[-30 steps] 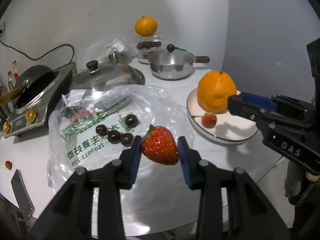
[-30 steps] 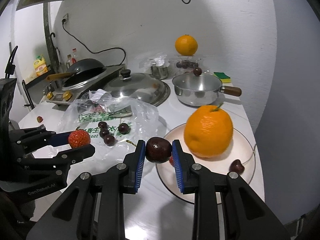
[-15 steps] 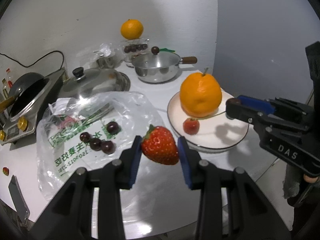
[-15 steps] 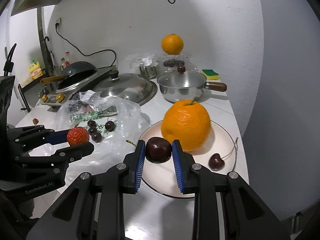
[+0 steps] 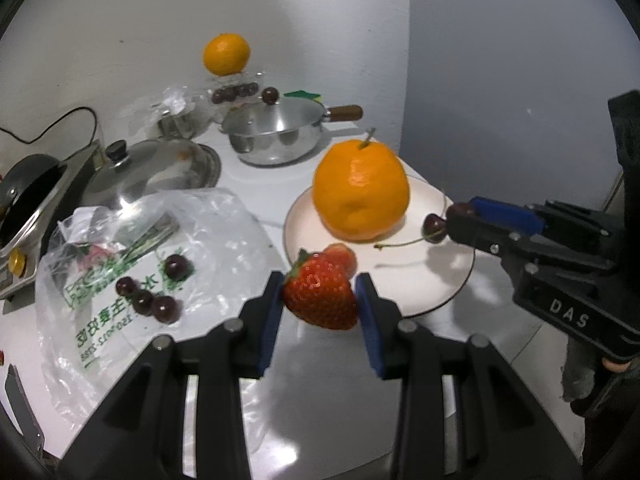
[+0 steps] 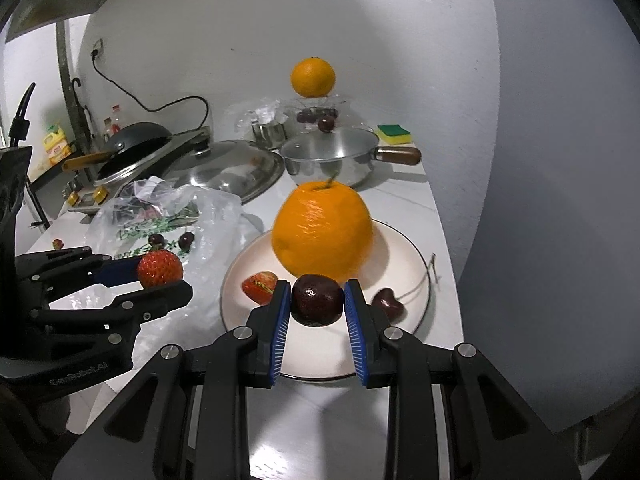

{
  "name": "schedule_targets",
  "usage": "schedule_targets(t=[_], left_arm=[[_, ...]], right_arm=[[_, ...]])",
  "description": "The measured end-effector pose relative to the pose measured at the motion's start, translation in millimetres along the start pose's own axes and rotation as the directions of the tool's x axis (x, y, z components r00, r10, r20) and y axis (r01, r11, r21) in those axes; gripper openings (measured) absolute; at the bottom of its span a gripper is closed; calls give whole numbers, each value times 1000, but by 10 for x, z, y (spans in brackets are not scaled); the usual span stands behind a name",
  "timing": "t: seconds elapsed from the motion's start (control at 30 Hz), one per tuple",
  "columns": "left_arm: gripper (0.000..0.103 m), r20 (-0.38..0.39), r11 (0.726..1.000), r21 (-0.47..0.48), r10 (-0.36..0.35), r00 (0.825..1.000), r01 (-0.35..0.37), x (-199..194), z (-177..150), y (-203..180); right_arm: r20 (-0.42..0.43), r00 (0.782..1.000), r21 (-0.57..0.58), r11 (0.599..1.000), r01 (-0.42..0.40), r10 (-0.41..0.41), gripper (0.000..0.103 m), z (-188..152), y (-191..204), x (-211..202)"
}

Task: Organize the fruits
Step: 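Carry the strawberry in the left gripper and cherry in the right gripper over the plate, then lower the strawberry onto the plate and open the left gripper while the right gripper releases the cherry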

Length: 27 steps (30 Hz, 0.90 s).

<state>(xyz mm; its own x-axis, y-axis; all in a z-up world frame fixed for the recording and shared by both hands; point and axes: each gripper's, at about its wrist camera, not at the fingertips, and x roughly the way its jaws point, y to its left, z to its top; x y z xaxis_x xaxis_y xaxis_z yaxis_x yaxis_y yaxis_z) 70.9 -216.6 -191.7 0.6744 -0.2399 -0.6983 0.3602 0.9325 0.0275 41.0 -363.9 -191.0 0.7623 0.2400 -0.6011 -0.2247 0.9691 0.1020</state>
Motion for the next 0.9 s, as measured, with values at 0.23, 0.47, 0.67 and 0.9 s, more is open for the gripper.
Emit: schedule_targets(t=[0.23,0.47,0.67,0.9], left_arm=[[37,-26,1000,14,-16,1000,16,161,23,-116],[37,-52,999,23,-45,998,46,329,43,-236],[37,-78,998,25,-61,995,64,463,43,-283],[38,-108,996,21,-82,991,85,573,32,-317]], right_arm=[[-23,1000,18,1000,10,-9,29,-65,-151,38],[-48,999,28,999,25,-23,29,-113,-271,108],[-67,998,41,999,20,-17,29,-166,-335,181],[-82,997,38,999,16,-12,29,-190,-362,249]])
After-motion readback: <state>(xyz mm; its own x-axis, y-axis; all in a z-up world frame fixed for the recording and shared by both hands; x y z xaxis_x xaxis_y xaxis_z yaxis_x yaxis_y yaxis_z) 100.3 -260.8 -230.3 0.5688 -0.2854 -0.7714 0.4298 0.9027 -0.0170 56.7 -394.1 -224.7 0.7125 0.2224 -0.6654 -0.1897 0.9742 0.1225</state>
